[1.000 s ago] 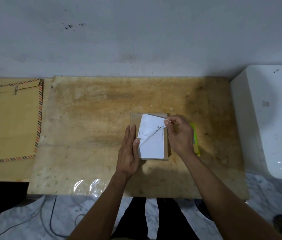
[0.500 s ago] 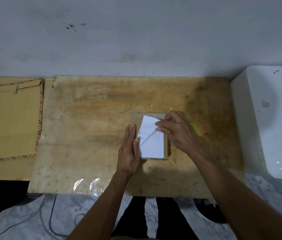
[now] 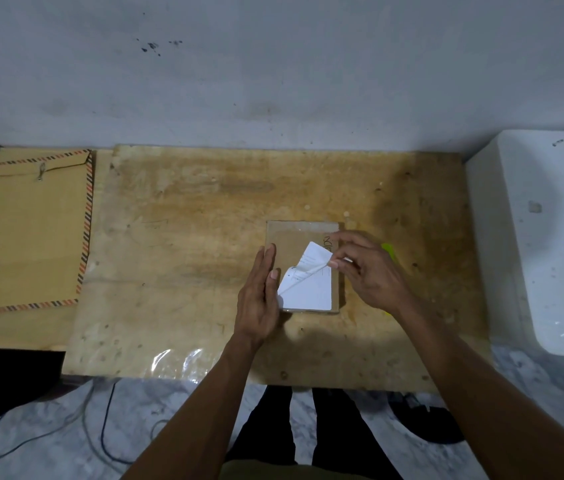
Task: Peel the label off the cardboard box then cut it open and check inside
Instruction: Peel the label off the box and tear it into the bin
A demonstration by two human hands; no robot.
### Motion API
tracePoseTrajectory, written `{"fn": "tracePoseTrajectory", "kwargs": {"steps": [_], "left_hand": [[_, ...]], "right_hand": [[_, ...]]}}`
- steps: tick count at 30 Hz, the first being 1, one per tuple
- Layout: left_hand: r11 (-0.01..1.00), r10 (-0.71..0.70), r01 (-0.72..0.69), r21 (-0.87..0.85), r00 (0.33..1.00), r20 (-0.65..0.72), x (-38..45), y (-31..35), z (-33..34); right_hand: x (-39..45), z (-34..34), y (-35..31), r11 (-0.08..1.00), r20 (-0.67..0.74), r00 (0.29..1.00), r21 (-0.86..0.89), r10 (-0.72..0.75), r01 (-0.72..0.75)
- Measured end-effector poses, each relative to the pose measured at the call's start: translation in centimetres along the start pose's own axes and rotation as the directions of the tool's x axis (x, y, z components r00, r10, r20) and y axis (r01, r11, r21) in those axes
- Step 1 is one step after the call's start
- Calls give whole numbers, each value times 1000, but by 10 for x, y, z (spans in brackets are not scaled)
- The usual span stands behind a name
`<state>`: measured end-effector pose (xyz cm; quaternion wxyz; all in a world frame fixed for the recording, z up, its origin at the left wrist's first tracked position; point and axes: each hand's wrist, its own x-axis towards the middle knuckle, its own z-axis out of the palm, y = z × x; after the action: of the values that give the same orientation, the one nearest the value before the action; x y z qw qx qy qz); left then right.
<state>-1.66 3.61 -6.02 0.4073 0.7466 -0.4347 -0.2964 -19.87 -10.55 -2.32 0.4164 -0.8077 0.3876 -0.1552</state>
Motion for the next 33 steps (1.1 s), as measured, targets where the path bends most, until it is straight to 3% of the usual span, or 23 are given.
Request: {"fn": "tracePoseTrajectory", "kwargs": {"steps": [22,29,33], "left_hand": [[999,-20,22,-42,998,52,2,1,-5],[1000,0,-1,10,999,44,0,0,-4],[999,-15,13,46,999,52,1,-2,-8]], "right_hand": [[-32,-18,15,986,235,968,111,93,-122],[-36,-26,20,986,155,980,85,126,-140],[-44,-64,47,986,24,986,0,166,-166]]}}
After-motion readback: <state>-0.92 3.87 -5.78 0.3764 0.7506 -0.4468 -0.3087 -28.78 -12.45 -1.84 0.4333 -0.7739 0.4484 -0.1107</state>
